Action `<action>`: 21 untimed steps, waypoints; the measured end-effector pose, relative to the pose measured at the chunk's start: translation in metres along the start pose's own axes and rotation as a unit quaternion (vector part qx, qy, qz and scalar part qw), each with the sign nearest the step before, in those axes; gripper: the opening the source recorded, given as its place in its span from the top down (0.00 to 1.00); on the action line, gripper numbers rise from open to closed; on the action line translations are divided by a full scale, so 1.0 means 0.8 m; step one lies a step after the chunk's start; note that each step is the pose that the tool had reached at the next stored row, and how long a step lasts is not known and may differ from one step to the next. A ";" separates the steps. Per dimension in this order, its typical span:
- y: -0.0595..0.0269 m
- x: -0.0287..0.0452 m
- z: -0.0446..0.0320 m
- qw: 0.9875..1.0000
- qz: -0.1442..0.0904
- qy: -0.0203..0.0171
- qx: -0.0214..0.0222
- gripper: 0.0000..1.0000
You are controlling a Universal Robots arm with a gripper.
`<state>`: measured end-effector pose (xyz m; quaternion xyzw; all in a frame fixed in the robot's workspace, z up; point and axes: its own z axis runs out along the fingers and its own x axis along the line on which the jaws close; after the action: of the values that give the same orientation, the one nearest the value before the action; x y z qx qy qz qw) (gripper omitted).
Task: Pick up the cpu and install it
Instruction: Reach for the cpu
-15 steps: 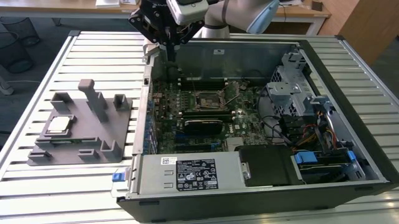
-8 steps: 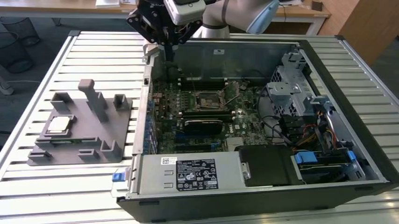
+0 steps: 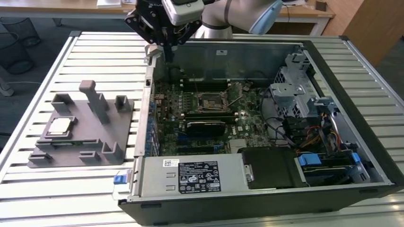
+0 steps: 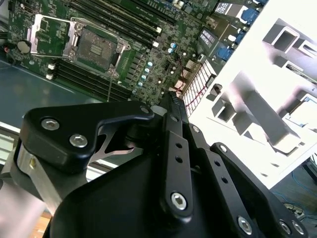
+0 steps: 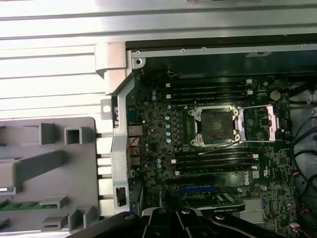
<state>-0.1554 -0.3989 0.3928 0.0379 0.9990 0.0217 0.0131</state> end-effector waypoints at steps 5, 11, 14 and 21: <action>0.000 0.0050 0.0000 1.000 0.000 0.000 0.000 0.89; -0.001 0.0105 0.0000 1.000 0.000 0.000 0.000 0.89; -0.001 0.0133 0.0000 1.000 0.000 0.000 0.000 0.89; -0.001 0.0230 -0.0002 1.000 0.000 0.000 0.000 0.89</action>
<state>-0.1738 -0.3983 0.3925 0.0379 0.9990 0.0217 0.0131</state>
